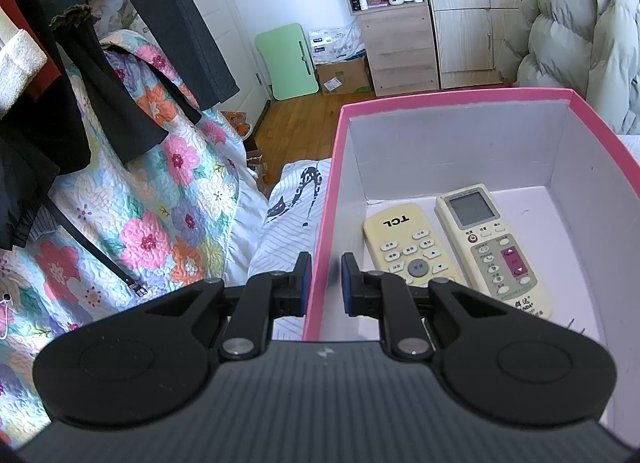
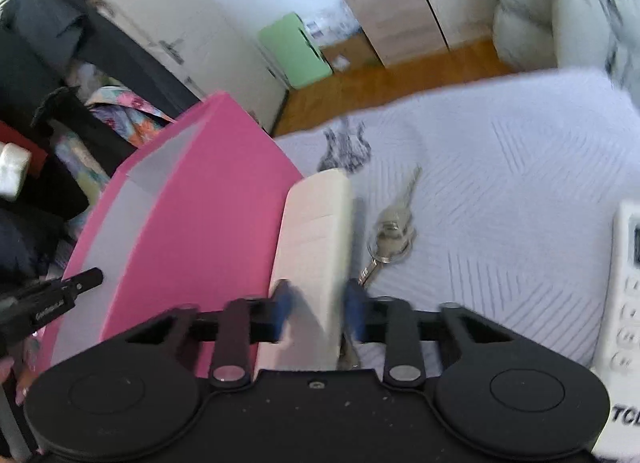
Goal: Organize rigid objects
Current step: 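Carry the long white remote into the pink box and open the right tool, then move the right tool back to the square white charger, then grasp the square white charger with the right tool, then lower the square white charger into the pink box and open the right tool, then move the right tool to the white TCL remote on the bed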
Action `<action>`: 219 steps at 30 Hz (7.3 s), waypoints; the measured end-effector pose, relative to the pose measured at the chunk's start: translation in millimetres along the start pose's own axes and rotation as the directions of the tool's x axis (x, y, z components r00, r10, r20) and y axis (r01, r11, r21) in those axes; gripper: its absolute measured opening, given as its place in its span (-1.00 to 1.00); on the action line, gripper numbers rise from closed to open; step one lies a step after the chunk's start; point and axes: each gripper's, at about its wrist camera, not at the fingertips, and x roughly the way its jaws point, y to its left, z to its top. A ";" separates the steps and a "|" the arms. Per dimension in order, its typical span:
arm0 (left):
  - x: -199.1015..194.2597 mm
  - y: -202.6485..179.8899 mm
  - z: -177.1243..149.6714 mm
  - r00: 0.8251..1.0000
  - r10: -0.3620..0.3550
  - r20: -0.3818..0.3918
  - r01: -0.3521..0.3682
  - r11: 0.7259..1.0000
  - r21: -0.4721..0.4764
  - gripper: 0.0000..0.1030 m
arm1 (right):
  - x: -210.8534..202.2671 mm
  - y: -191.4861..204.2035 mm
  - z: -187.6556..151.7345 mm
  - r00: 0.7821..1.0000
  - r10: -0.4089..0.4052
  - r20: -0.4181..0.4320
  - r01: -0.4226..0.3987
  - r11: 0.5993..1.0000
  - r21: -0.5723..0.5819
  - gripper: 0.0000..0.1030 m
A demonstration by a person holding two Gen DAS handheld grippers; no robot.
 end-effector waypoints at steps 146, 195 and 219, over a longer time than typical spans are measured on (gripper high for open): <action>-5.8 -9.5 -5.3 0.999 0.041 0.033 -0.043 0.997 0.066 -0.72 | -65.1 0.3 -66.9 0.927 -0.359 0.105 0.373 0.865 -0.337 0.18; -7.5 -3.6 -4.6 0.999 0.007 0.050 -0.007 1.000 0.012 -0.74 | 17.0 196.2 -18.5 0.968 -0.098 -0.230 -0.037 0.854 -0.519 0.30; -7.4 -12.9 -6.2 0.998 0.044 0.048 -0.046 0.997 0.057 -0.73 | -167.4 40.9 -43.7 0.974 -0.211 0.083 0.227 0.931 -0.287 0.35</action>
